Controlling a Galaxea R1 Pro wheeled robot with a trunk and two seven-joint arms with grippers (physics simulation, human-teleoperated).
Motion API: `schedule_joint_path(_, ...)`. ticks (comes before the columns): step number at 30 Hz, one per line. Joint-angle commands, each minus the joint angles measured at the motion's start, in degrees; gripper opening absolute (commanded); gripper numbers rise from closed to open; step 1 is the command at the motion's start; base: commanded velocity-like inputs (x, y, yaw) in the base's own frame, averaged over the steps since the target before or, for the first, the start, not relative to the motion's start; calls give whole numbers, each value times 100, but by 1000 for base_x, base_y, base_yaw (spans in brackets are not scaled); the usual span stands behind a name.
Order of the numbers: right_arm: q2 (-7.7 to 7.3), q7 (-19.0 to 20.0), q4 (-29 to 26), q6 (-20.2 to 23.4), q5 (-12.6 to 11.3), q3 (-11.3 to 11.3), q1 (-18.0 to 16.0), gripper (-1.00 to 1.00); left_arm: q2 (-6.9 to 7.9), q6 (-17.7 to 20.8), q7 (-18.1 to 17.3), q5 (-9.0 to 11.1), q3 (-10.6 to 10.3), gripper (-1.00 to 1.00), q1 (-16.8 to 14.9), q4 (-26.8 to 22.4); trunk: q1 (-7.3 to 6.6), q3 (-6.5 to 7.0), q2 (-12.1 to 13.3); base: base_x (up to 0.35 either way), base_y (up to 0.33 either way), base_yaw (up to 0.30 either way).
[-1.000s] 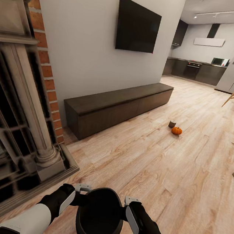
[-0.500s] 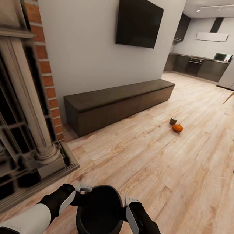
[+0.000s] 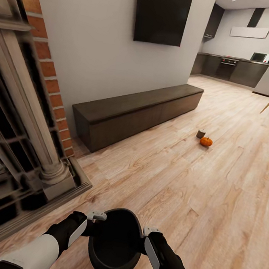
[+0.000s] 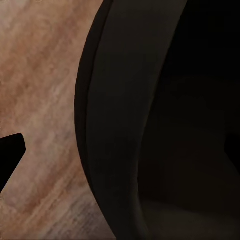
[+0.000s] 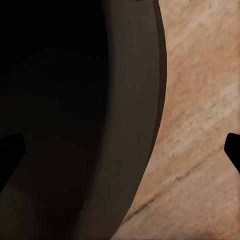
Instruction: Place each of the two pumpkins and all three candles from the living room inside a cabinet in the living room (use any cabinet), then make sure every cabinet is closed, and position the cauldron so it is next to a table in the living room.
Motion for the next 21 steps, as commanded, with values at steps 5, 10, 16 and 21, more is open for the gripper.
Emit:
schedule_joint_path(5, 0, 12, -154, 25, -65, 53, -6, 100, 6, 23, 1, 52, -108, 100, -1, -10, -1, -5, -2, 0, 0, 0)
schedule_joint_path(10, 0, -4, -709, 108, -242, 87, -23, 100, 7, 22, -4, 52, -116, 100, -1, -16, -1, -5, -2, 0, 0, 0)
schedule_joint_path(16, 0, -18, -815, 129, -414, 169, -28, 100, 3, 22, -6, 52, -121, 100, -1, -15, 4, -49, -5, 0, 0, 0)
schedule_joint_path(21, 0, -16, -819, 128, -432, 237, -26, 100, 3, 22, -6, 52, -121, 100, -1, -12, 17, -160, -11, 0, 0, 0)
